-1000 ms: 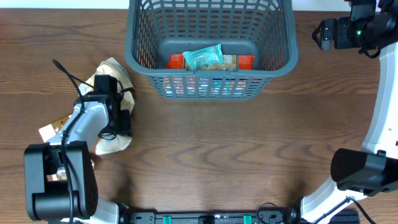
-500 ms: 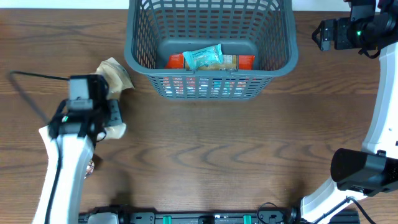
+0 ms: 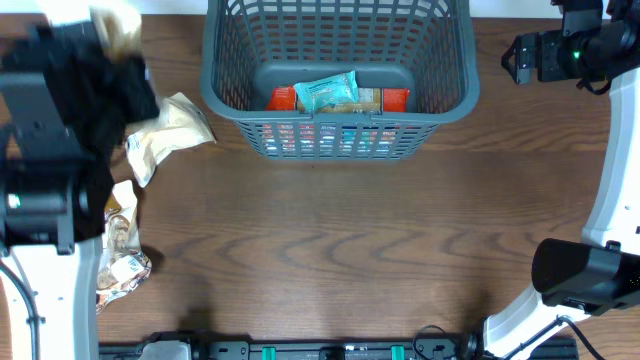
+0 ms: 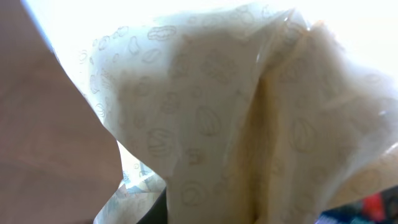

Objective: Pack container
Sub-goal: 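Carry the beige pouch into the basket and open the left gripper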

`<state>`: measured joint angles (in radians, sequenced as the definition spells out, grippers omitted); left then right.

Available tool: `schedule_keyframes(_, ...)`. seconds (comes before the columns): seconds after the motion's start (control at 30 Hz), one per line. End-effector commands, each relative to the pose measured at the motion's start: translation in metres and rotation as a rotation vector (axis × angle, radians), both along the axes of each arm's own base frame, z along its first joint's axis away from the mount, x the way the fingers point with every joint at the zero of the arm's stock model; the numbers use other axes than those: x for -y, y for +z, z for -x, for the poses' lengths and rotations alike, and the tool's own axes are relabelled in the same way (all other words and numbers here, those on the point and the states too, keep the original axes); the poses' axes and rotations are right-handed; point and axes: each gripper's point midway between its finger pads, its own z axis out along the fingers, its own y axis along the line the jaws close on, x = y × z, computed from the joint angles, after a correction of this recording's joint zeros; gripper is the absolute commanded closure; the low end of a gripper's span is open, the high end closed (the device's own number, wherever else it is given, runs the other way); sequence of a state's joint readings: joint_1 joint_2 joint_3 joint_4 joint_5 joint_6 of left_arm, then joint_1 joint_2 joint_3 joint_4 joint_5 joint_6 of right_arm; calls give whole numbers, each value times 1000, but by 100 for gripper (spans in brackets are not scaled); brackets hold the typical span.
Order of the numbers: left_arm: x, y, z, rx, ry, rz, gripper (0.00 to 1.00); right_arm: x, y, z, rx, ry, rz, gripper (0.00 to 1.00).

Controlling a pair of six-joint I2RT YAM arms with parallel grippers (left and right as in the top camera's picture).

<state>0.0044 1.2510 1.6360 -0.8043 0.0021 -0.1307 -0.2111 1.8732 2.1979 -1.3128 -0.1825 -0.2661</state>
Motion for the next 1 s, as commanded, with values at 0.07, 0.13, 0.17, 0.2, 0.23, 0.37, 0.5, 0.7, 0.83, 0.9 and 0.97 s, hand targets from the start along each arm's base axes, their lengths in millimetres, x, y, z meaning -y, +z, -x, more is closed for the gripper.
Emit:
schedule_keyframes(0.07,45,15,-54,-35,-139,-14,94,12,-2,2,-14,-17,73,1)
schedule_keyframes(0.13,69,12,-70,-45,-215,-3,94,17,-2,3,-18,-31,92,1)
schedule_keyframes(0.17,80,8,-77,-53,-241,0,94,19,-2,3,-19,-38,97,1)
schedule_keyframes(0.2,90,3,-83,-63,-265,-1,94,21,-2,3,-19,-41,97,1)
schedule_keyframes(0.23,103,-3,-90,-77,-298,-7,94,24,-3,4,-20,-49,97,1)
schedule_keyframes(0.37,143,-33,-100,-131,-428,-85,94,41,-6,6,-30,-87,97,1)
schedule_keyframes(0.5,174,-52,-101,-154,-558,-197,94,58,-8,11,-38,-133,90,1)
schedule_keyframes(0.7,192,-63,-98,-149,-706,-361,94,72,-8,16,-44,-167,89,1)
schedule_keyframes(0.83,197,-83,-94,-168,-883,-542,94,74,-8,17,-44,-170,88,1)
schedule_keyframes(0.9,199,-98,-99,-184,-944,-613,94,74,-8,16,-44,-170,88,1)
schedule_keyframes(0.97,201,-114,-105,-203,-993,-665,94,74,-8,16,-44,-169,88,1)
